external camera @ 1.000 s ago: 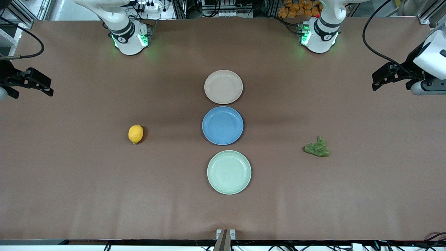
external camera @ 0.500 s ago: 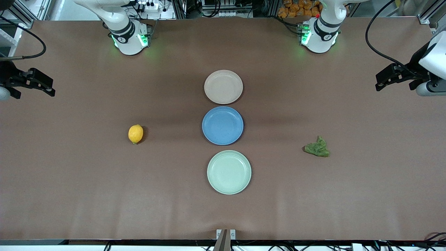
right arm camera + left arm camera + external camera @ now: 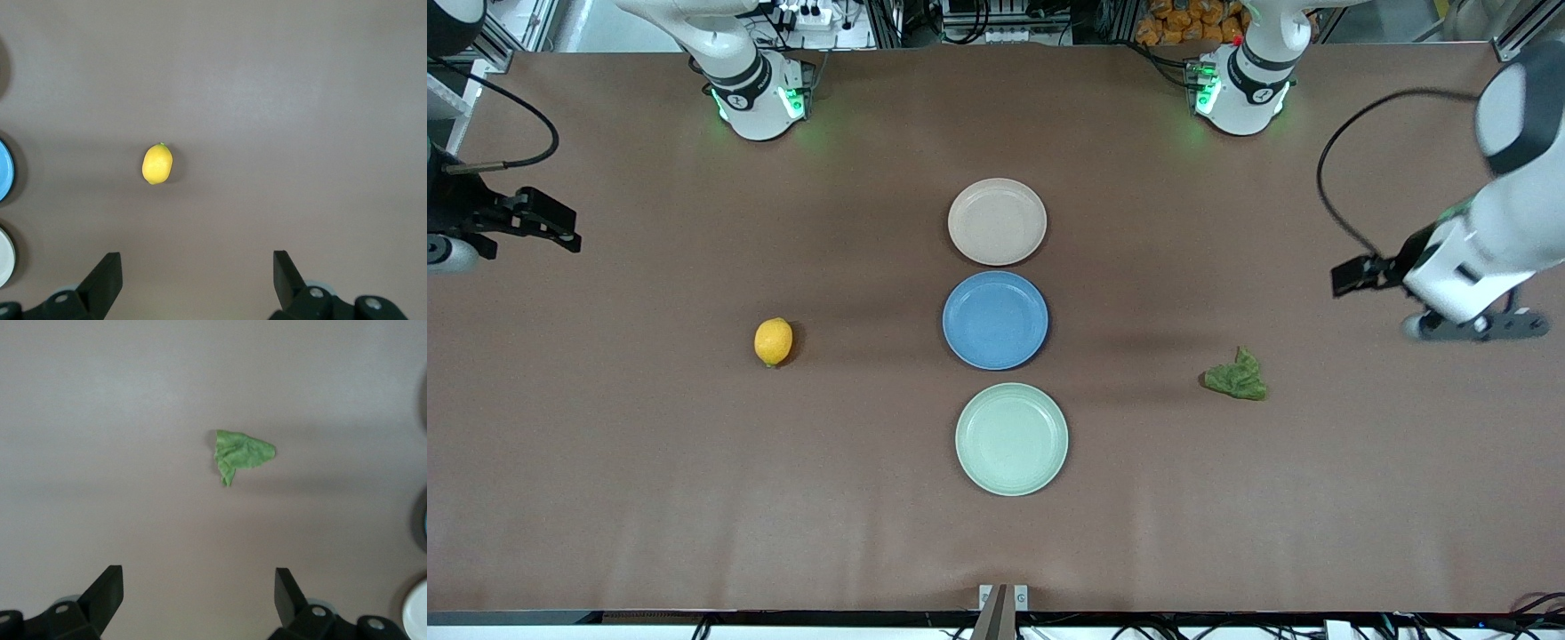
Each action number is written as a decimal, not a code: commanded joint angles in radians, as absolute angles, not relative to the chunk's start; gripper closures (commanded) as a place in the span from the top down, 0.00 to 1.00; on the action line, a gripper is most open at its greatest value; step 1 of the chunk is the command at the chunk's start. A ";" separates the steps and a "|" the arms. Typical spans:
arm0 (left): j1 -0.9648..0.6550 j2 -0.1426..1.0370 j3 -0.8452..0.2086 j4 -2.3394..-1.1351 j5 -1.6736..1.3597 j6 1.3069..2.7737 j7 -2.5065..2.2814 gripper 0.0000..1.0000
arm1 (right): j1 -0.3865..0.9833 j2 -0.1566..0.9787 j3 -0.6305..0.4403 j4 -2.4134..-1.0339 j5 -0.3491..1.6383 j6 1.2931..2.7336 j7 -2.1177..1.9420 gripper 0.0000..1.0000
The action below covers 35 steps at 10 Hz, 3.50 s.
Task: Place lemon and lettuce in plates
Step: 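Move the right gripper toward the lemon while the left gripper approaches the lettuce, then grasp the lemon with the right gripper while the left gripper grasps the lettuce, then carry the lettuce to the green plate while the right gripper lifts the lemon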
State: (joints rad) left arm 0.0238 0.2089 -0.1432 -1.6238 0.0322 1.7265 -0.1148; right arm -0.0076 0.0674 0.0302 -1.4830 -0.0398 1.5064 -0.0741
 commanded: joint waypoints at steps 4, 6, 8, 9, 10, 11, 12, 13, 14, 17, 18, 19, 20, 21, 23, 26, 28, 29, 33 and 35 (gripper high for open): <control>0.023 0.398 -0.146 -1.781 0.054 2.043 -0.121 1.00 | 0.015 0.119 0.034 -1.617 -0.023 1.673 -0.054 1.00; 0.028 0.495 -0.146 -1.782 0.054 2.126 -0.123 1.00 | 0.017 0.136 0.052 -1.695 -0.023 1.785 -0.054 1.00; 0.014 0.557 -0.144 -1.778 0.052 2.189 -0.144 1.00 | 0.017 0.172 0.055 -1.791 -0.020 1.912 -0.046 1.00; -0.006 0.569 -0.144 -1.776 0.067 2.191 -0.203 0.99 | 0.017 0.196 0.055 -1.819 0.061 1.954 -0.046 1.00; -0.023 0.584 -0.146 -1.776 0.124 2.191 -0.254 0.96 | 0.020 0.239 0.055 -1.821 0.122 1.977 -0.048 1.00; -0.032 0.600 -0.146 -1.775 0.167 2.201 -0.290 0.94 | 0.047 0.280 0.060 -1.827 0.120 2.026 -0.048 1.00; -0.028 0.603 -0.147 -1.772 0.172 2.204 -0.293 0.94 | 0.054 0.323 0.060 -1.859 0.118 2.095 -0.046 1.00; -0.022 0.618 -0.149 -1.764 0.169 2.206 -0.296 0.87 | 0.054 0.354 0.060 -1.893 0.118 2.158 -0.046 1.00; -0.021 0.635 -0.149 -1.758 0.160 2.218 -0.299 0.82 | 0.052 0.391 0.060 -1.913 0.118 2.199 -0.045 1.00; -0.009 0.658 -0.149 -1.755 0.156 2.259 -0.299 0.55 | 0.040 0.442 0.061 -1.957 0.129 2.270 -0.041 1.00; -0.009 0.669 -0.149 -1.755 0.156 2.282 -0.302 0.52 | 0.040 0.454 0.063 -1.957 0.139 2.278 -0.040 1.00; -0.009 0.670 -0.149 -1.752 0.155 2.286 -0.304 0.44 | 0.046 0.462 0.063 -1.957 0.150 2.284 -0.040 1.00; -0.008 0.667 -0.149 -1.752 0.156 2.286 -0.305 0.17 | 0.057 0.485 0.064 -1.957 0.162 2.286 -0.040 1.00; -0.005 0.667 -0.149 -1.749 0.155 2.284 -0.305 0.00 | 0.060 0.489 0.066 -1.957 0.193 2.290 -0.040 1.00; -0.003 0.654 -0.149 -1.738 0.155 2.284 -0.310 0.00 | 0.067 0.523 0.077 -1.959 0.195 2.302 -0.038 1.00; -0.011 0.583 -0.173 -1.736 0.146 2.281 -0.333 0.00 | 0.067 0.528 0.075 -1.970 0.195 2.295 -0.026 1.00; -0.014 0.517 -0.237 -1.733 0.083 2.278 -0.337 0.00 | 0.067 0.529 0.075 -1.974 0.195 2.281 -0.002 1.00; -0.017 0.511 -0.282 -1.715 0.057 2.278 -0.372 0.00 | 0.069 0.529 0.077 -1.974 0.195 2.269 0.021 0.86; -0.148 0.561 -0.384 -1.576 0.058 2.305 -0.627 0.00 | 0.075 0.512 0.092 -1.964 0.195 2.206 0.038 0.07; -0.205 0.642 -0.382 -1.534 0.055 2.478 -0.695 0.00 | 0.077 0.502 0.155 -1.910 0.192 2.120 0.169 0.06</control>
State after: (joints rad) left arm -0.1824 0.5580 -0.3876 -1.5916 0.0726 2.3767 -0.6655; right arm 0.0744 0.5293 0.1079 -1.9421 0.1768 2.1838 0.0811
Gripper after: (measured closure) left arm 0.965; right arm 0.322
